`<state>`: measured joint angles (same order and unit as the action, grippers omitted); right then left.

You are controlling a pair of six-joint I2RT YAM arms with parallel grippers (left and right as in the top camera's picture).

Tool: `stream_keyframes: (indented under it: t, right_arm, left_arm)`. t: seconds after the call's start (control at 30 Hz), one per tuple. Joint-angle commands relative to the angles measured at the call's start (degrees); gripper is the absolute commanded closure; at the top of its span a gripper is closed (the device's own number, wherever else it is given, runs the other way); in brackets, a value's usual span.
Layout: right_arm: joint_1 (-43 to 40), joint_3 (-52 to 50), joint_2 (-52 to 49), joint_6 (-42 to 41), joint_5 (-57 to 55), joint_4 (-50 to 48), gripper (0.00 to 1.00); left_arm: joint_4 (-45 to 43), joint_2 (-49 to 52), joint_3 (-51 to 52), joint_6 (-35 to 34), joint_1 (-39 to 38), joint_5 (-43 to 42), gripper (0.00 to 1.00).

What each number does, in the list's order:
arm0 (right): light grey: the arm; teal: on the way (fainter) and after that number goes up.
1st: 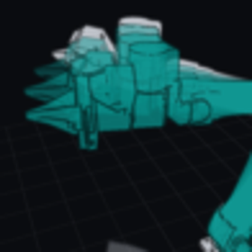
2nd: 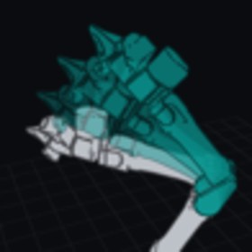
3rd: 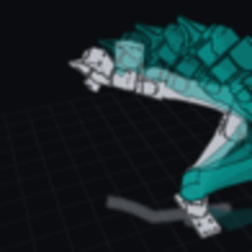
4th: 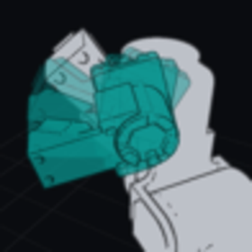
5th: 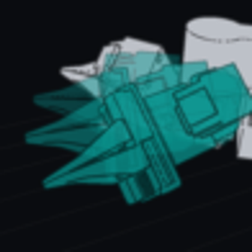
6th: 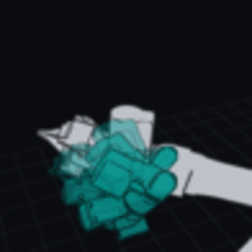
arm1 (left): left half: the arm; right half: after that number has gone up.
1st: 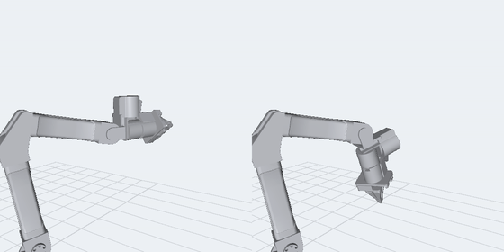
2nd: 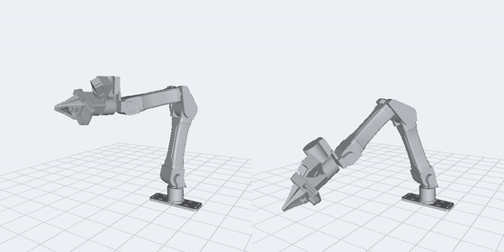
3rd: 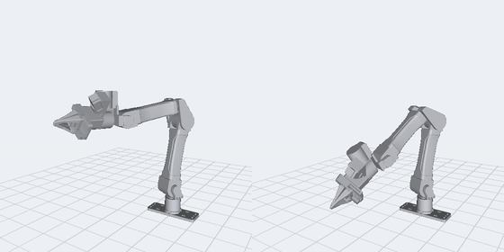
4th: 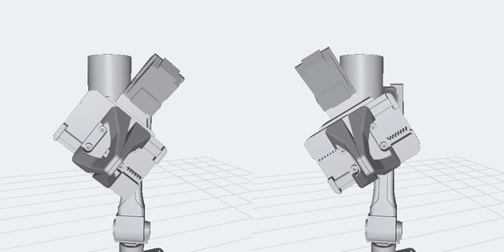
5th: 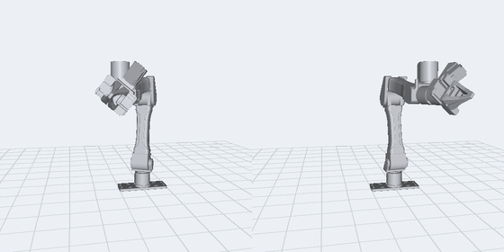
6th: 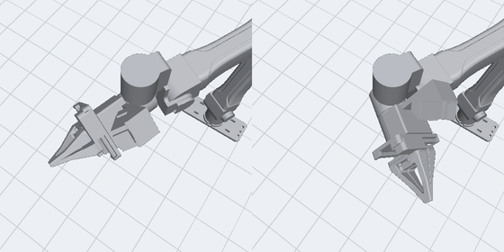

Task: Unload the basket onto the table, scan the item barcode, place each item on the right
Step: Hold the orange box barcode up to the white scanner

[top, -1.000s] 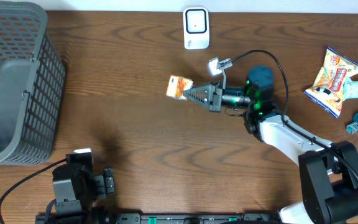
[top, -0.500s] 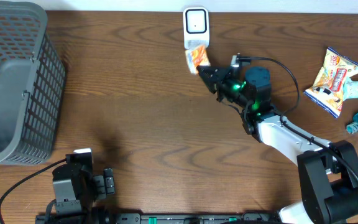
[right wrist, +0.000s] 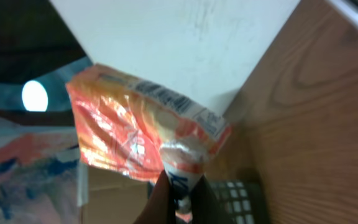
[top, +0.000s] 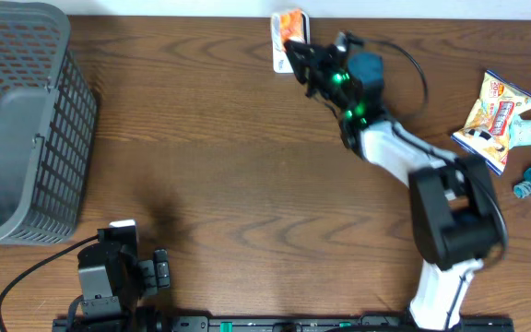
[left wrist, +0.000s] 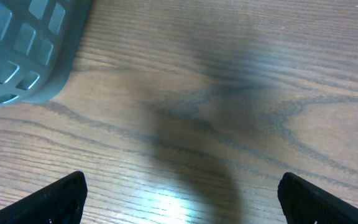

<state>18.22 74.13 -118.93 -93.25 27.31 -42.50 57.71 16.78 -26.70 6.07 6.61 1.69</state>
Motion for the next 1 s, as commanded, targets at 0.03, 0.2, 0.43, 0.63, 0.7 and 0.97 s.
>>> stream_keyframes:
  t: [0.03,0.2,0.43,0.63,0.7,0.97]
  right_arm:
    - [-0.72,9.86,-9.88,-11.08,7.10,0.37,0.99]
    - [-1.33,20.52,-19.52,-14.95,7.45,-0.17,0.99]
    - [-2.95,32.48,-28.13,-14.23,10.25,3.76,0.99]
    - [-4.52,32.59,-28.39,-9.77,12.76,6.38,0.99]
    - [-4.72,32.59,-28.39,-9.81,13.42,6.43,0.99]
    - [-5.01,32.59,-28.39,-11.52,16.22,10.62,0.99]
  left_arm:
    - [0.09,-0.04,0.02,0.52,-0.17,0.28,0.02]
    - [0.09,-0.04,0.02,0.52,-0.17,0.28,0.02]
    - [0.09,-0.04,0.02,0.52,-0.17,0.28,0.02]
    - [0.11,-0.04,0.02,0.52,-0.17,0.28,0.02]
    - [0.09,-0.04,0.02,0.52,-0.17,0.28,0.02]
    - [0.09,-0.04,0.02,0.52,-0.17,0.28,0.02]
